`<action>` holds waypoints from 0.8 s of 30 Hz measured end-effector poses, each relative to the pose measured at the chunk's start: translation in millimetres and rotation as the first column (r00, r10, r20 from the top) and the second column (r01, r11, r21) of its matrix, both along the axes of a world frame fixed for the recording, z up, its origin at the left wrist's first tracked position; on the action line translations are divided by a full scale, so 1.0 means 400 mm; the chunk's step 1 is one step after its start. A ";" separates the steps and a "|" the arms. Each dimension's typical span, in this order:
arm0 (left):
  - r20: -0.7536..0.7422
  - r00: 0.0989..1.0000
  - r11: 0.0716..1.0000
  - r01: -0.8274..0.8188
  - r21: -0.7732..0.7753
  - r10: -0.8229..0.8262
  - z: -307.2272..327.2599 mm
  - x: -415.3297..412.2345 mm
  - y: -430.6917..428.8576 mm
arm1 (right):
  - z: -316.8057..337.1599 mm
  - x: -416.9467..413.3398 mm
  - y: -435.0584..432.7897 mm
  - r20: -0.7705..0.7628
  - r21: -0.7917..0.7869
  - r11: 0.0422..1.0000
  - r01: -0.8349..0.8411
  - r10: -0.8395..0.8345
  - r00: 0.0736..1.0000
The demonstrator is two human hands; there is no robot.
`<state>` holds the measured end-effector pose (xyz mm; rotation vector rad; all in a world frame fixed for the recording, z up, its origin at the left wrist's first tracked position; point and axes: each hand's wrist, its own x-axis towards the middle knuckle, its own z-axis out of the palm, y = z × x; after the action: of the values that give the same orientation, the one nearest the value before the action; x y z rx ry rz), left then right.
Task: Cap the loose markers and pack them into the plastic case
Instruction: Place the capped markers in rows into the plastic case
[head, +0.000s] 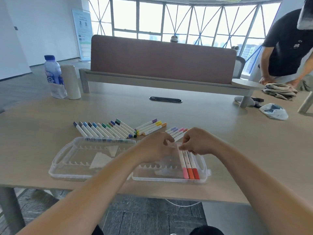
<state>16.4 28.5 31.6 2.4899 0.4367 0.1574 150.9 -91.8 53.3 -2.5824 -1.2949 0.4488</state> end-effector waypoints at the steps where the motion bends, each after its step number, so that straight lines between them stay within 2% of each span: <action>1: 0.031 0.999 0.999 -0.041 0.000 0.041 0.009 -0.002 0.017 | -0.001 0.012 0.013 0.029 0.046 0.999 0.020 -0.022 0.999; 5: 0.103 0.986 0.992 -0.130 0.004 0.129 0.016 0.008 0.083 | -0.007 0.056 0.073 0.198 0.146 0.989 0.023 -0.052 0.979; 11: 0.114 0.980 0.987 -0.162 0.004 0.161 -0.001 0.029 0.130 | -0.033 0.102 0.149 0.322 0.055 0.993 -0.102 0.079 0.943; 24: 0.135 0.976 0.986 -0.169 -0.009 0.168 -0.012 0.053 0.142 | -0.053 0.118 0.178 0.320 -0.087 0.986 -0.142 0.162 0.933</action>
<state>37.8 85.3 26.9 2.4249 0.5900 0.3928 198.0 -20.7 32.2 -2.7026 -1.6193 0.0850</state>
